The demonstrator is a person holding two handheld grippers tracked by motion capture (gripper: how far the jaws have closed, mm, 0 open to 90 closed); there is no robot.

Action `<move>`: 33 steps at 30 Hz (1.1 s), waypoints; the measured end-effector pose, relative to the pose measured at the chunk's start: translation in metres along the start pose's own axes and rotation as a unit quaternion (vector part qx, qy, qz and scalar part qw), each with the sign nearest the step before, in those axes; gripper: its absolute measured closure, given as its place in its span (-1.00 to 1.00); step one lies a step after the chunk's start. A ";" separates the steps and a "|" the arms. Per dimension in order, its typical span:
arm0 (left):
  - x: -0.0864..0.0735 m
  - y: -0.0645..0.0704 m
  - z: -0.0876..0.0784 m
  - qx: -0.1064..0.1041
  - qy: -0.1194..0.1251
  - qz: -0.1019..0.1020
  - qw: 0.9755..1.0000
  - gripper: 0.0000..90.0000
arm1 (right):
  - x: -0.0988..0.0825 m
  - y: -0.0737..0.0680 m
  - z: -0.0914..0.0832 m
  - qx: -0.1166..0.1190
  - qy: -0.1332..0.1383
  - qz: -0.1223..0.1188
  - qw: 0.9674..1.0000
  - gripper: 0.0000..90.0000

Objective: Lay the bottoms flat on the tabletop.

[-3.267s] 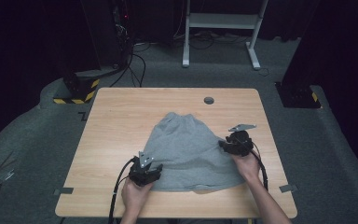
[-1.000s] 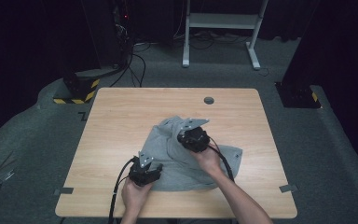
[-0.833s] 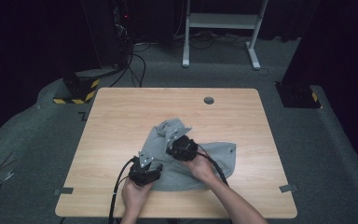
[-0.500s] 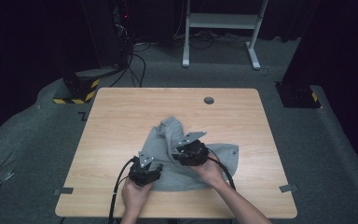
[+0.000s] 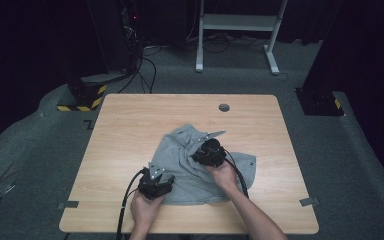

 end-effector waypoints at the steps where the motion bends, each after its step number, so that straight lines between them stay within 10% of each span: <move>1: 0.000 0.000 0.000 0.000 0.000 0.000 1.000 -0.08 | 0.000 0.000 0.000 0.000 0.000 0.000 1.000 0.85; 6: 0.000 0.000 0.000 0.000 0.000 0.000 1.000 -0.08 | 0.006 -0.008 -0.028 -0.013 0.052 -0.027 0.998 0.87; 12: 0.000 0.000 0.000 0.000 0.001 -0.001 1.000 -0.08 | 0.028 -0.046 -0.054 -0.032 0.099 -0.125 0.987 0.85; 17: 0.000 0.000 0.000 0.001 0.001 0.001 1.000 -0.08 | 0.023 -0.071 0.008 -0.028 -0.021 -0.198 0.980 0.60; 21: 0.000 0.000 0.000 0.000 0.000 0.001 1.000 -0.09 | 0.011 -0.060 0.016 0.019 -0.004 -0.129 0.991 0.43; 27: 0.000 0.000 0.000 -0.001 -0.001 0.002 1.000 -0.09 | 0.003 -0.045 -0.035 -0.002 0.047 -0.124 0.991 0.27; 33: 0.000 0.000 0.000 0.000 -0.002 0.002 1.000 -0.09 | -0.012 -0.007 -0.055 -0.043 0.061 -0.065 0.995 0.28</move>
Point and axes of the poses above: each handheld gripper's, and its own axes: z roughly forward along the jaws, x roughly out of its top, y roughly to its right, the point moved 1 cm from there along z, roughly forward along the jaws, and after that the axes turned 3 degrees about -y, right-handed, at the moved point
